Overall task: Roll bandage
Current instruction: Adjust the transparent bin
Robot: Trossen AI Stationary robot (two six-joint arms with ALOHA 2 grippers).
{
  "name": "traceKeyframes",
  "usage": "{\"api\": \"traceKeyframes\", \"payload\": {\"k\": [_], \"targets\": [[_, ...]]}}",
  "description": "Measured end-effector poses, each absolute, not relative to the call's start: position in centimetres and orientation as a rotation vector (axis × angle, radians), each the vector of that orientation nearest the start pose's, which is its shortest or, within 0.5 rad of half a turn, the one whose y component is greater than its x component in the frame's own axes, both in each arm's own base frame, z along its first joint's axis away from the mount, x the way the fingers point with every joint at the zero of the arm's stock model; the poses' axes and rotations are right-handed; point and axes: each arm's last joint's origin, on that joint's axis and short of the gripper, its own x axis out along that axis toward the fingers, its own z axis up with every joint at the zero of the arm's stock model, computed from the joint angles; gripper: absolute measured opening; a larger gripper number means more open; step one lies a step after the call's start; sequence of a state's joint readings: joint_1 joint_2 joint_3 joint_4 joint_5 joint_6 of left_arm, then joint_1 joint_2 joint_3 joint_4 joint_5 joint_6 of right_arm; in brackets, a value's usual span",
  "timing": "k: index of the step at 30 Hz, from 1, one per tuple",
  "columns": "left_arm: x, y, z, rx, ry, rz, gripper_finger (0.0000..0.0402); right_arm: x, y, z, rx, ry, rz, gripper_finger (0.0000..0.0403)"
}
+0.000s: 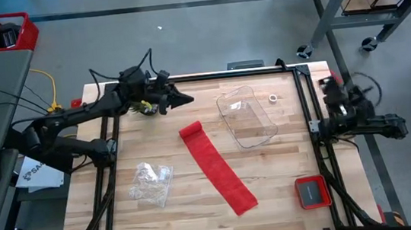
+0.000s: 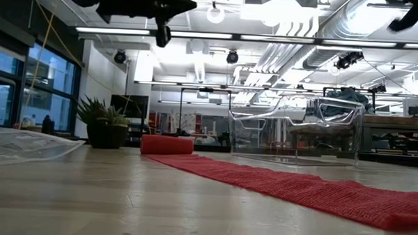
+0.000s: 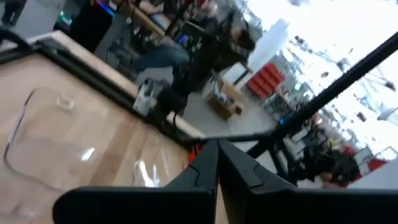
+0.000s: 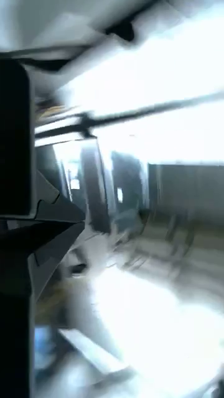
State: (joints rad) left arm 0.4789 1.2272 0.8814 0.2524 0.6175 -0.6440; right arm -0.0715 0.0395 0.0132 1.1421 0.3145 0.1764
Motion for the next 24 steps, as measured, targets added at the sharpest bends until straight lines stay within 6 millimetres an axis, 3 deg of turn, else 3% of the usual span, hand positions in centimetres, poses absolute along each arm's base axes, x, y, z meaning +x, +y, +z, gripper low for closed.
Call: {"api": "traceKeyframes", "payload": {"k": [5,11,14,16,21,24], "targets": [[23.6,10.3,32.6,-0.633,0.135,-0.105,0.0001,7.1,-1.7,24.4,0.613,-0.894,-0.258,0.0],[21.8,9.6,33.6,-0.589,0.123,-0.03,0.0001,12.4,-1.0,26.8,0.932,-0.346,0.051,0.0],[21.4,9.5,33.6,-0.586,0.132,0.011,0.0001,15.7,-0.1,27.4,1.117,0.09,0.24,0.0],[21.2,9.4,33.6,-0.582,0.136,0.022,0.0001,17.4,1.0,26.5,1.204,0.461,0.278,0.0],[21.2,9.4,33.5,-0.578,0.146,0.025,0.0,18.1,3.9,22.0,1.209,1.149,-0.003,0.0],[21.2,9.4,33.3,-0.566,0.165,0.027,0.0,17.8,4.7,20.2,1.141,1.216,-0.205,0.0]]}}
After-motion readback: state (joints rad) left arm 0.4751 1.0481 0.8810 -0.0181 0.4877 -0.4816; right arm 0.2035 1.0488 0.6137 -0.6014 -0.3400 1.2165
